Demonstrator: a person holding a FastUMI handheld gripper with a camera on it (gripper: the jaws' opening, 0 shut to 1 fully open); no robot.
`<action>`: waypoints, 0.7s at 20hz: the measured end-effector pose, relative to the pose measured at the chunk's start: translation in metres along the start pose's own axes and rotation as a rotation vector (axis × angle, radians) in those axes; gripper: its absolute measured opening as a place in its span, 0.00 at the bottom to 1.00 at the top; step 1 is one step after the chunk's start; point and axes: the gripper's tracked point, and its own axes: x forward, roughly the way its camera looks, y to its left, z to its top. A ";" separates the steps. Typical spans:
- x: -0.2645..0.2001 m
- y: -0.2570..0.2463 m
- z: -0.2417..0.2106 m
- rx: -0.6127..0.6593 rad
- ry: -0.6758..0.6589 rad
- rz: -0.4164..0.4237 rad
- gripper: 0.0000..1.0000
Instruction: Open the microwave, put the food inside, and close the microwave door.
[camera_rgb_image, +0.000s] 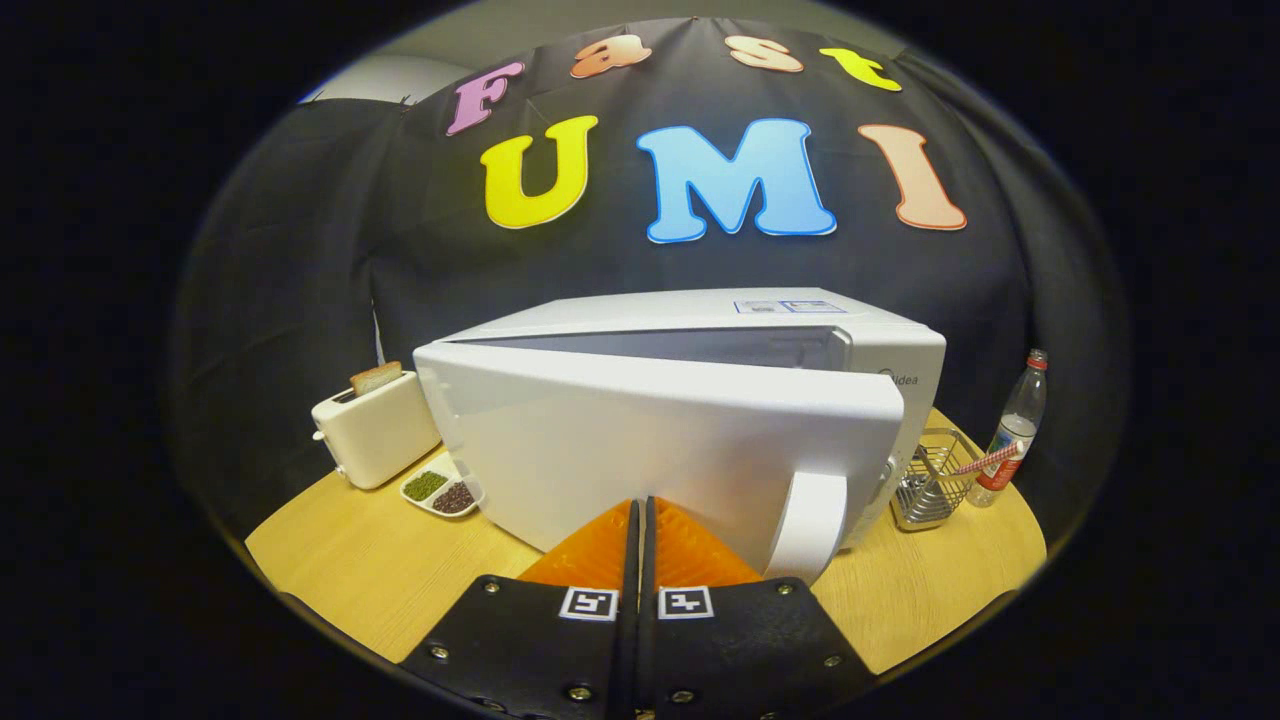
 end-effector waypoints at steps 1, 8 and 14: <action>0.007 -0.005 0.002 0.006 0.000 -0.010 0.01; 0.038 -0.023 0.011 0.053 -0.012 -0.059 0.00; 0.048 -0.025 0.015 0.000 -0.037 -0.081 0.00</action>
